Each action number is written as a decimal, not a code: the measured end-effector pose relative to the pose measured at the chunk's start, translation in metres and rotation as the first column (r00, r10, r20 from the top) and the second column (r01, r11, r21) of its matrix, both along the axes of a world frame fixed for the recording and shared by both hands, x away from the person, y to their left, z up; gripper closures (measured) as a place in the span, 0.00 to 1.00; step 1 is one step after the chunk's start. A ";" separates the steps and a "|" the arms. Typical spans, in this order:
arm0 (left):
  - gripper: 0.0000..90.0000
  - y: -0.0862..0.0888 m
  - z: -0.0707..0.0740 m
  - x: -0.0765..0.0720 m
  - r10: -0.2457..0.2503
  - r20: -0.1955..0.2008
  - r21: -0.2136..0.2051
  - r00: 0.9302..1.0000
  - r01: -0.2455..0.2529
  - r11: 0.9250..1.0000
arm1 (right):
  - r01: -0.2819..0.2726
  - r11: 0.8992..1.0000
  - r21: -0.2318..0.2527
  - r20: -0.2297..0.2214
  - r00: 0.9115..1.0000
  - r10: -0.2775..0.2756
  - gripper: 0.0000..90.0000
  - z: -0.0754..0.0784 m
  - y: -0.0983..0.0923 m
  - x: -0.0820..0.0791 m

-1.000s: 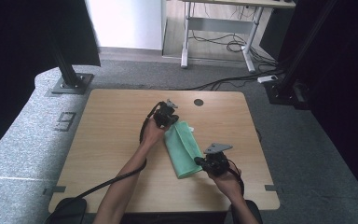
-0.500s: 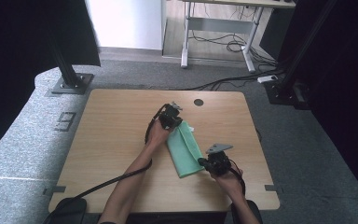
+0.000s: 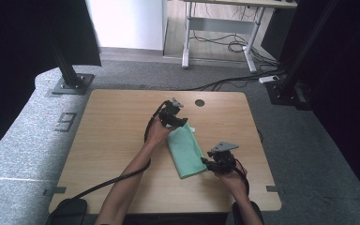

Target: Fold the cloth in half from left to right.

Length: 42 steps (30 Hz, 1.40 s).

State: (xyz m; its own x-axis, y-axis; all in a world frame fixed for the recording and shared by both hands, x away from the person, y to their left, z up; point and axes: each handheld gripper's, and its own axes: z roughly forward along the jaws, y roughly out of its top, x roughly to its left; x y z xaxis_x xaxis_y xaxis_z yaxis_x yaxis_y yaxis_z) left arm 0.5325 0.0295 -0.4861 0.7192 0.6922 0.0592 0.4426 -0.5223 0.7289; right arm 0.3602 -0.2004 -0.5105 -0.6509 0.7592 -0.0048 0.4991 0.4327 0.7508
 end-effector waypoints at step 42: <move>0.29 0.037 -0.049 -0.077 -0.019 -0.059 0.086 0.998 0.024 0.996 | -0.005 0.999 -0.039 -0.095 0.995 0.002 0.46 -0.032 0.003 0.006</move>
State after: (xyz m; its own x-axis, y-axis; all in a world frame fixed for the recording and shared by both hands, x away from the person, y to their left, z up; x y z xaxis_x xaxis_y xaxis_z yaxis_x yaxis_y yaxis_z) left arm 0.4559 0.0660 -0.5352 0.7375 0.6710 0.0758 0.4711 -0.5917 0.6541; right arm 0.3660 -0.1975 -0.5421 -0.6524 0.7573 0.0275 0.5658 0.4626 0.6826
